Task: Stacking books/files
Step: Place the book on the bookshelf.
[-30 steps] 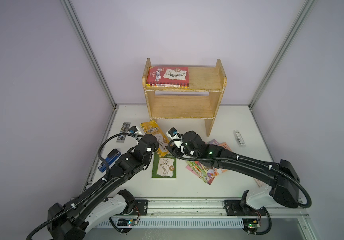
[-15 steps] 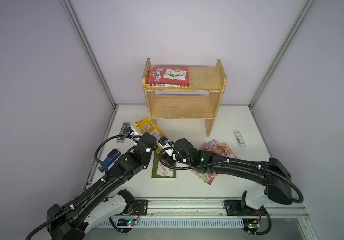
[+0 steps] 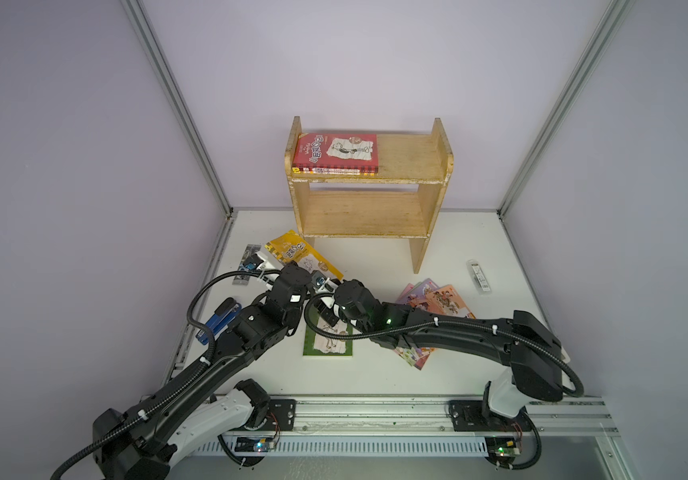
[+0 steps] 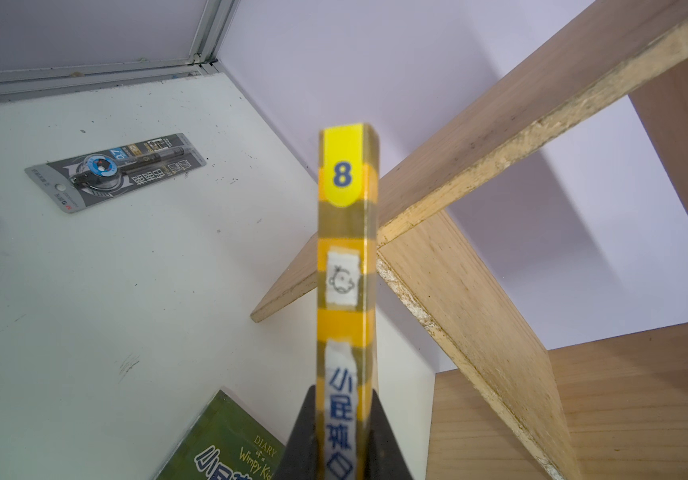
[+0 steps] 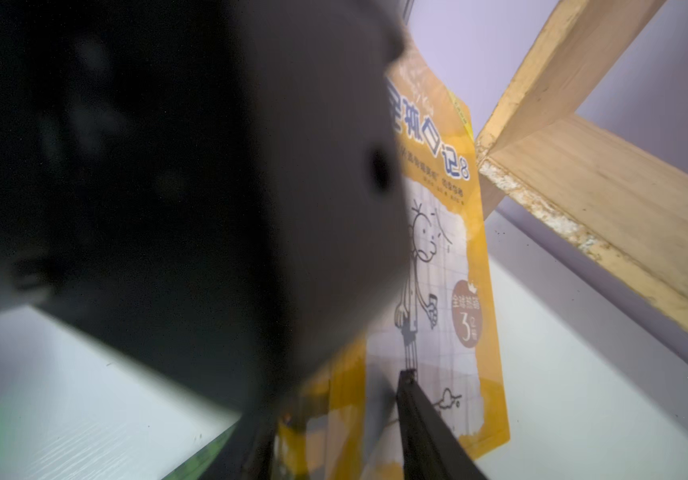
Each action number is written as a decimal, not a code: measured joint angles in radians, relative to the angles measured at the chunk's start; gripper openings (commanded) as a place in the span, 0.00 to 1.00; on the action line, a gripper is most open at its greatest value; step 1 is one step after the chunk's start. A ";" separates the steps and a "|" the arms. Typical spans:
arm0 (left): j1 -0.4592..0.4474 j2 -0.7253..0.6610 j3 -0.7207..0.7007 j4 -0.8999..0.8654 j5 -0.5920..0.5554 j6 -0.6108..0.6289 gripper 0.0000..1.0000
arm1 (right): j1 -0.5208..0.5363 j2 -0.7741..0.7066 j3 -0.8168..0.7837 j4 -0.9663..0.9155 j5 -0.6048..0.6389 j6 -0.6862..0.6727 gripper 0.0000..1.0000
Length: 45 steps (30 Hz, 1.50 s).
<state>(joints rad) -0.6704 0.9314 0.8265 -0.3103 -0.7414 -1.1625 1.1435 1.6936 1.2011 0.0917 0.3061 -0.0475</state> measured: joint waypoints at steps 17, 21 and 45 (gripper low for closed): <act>0.003 -0.023 0.003 0.018 -0.005 -0.066 0.11 | 0.019 0.009 -0.037 0.139 0.096 -0.292 0.00; 0.003 -0.042 0.003 0.024 0.012 -0.021 0.51 | 0.017 0.002 -0.044 0.157 0.116 -0.377 0.00; 0.250 -0.416 0.089 -0.358 0.076 0.294 1.00 | -0.063 -0.207 0.196 -0.281 -0.038 -0.789 0.00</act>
<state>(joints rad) -0.4202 0.5156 0.9157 -0.6682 -0.6659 -0.8680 1.0805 1.4864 1.3972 -0.1890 0.2684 -0.8360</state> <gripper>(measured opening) 0.997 0.164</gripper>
